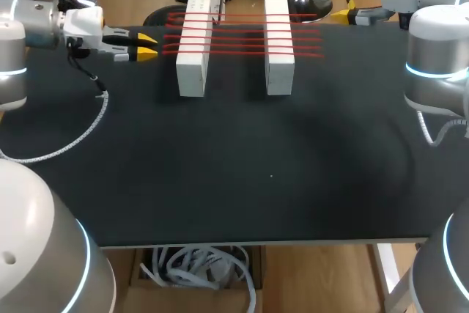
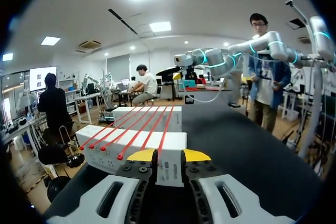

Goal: Grab the tape and strap the tape.

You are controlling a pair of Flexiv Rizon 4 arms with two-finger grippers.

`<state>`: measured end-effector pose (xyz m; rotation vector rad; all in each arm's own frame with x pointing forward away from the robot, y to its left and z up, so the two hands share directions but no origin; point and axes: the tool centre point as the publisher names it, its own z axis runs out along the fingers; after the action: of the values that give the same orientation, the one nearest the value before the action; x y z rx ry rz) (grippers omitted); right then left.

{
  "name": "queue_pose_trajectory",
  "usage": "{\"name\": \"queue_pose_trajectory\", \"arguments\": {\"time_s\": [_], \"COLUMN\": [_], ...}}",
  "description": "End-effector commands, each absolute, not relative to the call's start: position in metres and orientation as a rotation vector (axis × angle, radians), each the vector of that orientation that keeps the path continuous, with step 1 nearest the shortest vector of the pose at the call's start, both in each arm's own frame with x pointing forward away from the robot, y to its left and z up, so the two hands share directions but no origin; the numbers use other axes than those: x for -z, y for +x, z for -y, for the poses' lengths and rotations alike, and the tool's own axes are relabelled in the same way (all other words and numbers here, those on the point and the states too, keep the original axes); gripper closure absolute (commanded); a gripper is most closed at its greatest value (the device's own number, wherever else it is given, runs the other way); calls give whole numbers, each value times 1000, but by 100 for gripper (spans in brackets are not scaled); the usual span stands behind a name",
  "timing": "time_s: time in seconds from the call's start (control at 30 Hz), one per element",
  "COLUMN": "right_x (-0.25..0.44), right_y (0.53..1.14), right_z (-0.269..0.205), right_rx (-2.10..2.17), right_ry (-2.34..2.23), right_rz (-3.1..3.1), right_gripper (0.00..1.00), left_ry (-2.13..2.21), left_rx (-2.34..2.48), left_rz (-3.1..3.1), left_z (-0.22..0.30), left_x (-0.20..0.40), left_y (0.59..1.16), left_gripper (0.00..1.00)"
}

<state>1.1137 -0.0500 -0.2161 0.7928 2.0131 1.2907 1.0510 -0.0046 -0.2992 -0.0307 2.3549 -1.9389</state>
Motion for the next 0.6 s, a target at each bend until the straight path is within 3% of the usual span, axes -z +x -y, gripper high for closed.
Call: {"name": "queue_pose_trajectory", "arguments": {"time_s": [0.03, 0.33, 0.6], "right_x": [216, 216, 216], "right_y": [1114, 1114, 1114], "right_z": [50, 50, 50], "right_rx": [-1291, -1291, -1291], "right_ry": [793, 793, 793], "right_rz": [-2013, -2013, -2013], "right_gripper": [0, 0, 0], "left_ry": [-13, -2, 7], "left_rx": [1959, 1978, 1995], "left_rz": [-2352, -2344, -2331], "left_z": [6, 11, 15], "left_x": [305, 308, 314], "left_y": [1059, 1064, 1068], "left_gripper": [79, 71, 74]}}
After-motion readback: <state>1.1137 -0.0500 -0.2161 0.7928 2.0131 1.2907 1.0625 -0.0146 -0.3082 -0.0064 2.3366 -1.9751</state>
